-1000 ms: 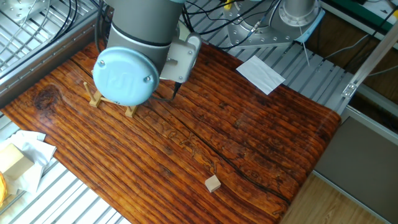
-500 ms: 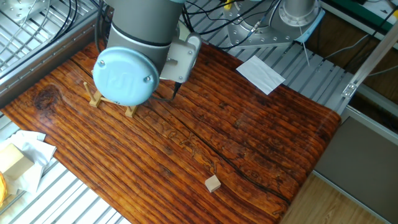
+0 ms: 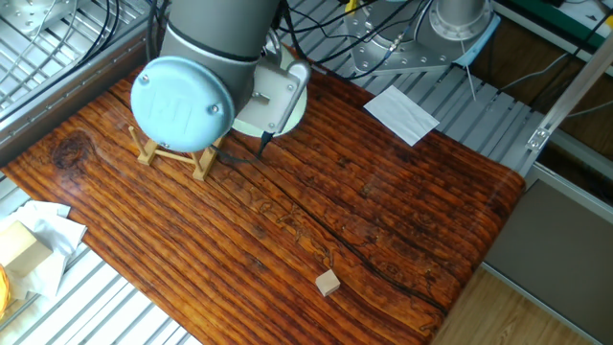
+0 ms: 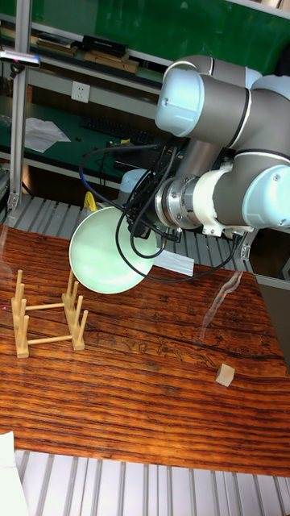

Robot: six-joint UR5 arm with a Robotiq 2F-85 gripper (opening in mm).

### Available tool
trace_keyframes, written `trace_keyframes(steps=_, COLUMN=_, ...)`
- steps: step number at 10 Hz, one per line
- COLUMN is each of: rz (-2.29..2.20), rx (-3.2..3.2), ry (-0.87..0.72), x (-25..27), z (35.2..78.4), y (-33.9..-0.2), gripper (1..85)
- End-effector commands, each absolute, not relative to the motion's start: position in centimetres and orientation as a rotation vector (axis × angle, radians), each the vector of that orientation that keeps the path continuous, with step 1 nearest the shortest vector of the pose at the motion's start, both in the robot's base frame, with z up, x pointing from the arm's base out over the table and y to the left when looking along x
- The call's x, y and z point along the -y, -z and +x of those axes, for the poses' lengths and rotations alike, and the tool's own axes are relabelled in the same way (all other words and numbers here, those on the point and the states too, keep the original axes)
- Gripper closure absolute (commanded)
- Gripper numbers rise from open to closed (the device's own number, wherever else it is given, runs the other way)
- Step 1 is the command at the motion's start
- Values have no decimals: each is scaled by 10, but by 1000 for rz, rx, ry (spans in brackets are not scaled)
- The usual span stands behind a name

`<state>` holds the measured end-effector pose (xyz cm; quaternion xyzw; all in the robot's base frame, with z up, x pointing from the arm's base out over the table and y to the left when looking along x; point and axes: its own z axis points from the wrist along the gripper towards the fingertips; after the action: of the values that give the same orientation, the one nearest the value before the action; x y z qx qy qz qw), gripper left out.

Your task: Put the dish on the dish rack

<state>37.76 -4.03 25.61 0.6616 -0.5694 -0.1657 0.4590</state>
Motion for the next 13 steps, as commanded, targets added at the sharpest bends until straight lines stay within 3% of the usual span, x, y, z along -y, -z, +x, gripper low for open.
trace_keyframes(steps=1, rz=1635, rx=1399, ry=425, x=38, z=376, y=-257, gripper=847)
trace_keyframes(steps=6, rz=1647, rx=1404, ry=413, x=39, z=379, y=-254, gripper=847)
trace_keyframes(steps=9, rz=1735, rx=1522, ry=488, x=7, z=385, y=-228, gripper=847)
trace_keyframes(steps=11, rz=1788, rx=1540, ry=415, x=13, z=399, y=-216, gripper=847)
trace_keyframes(steps=13, rz=1787, rx=1574, ry=438, x=4, z=398, y=-213, gripper=847)
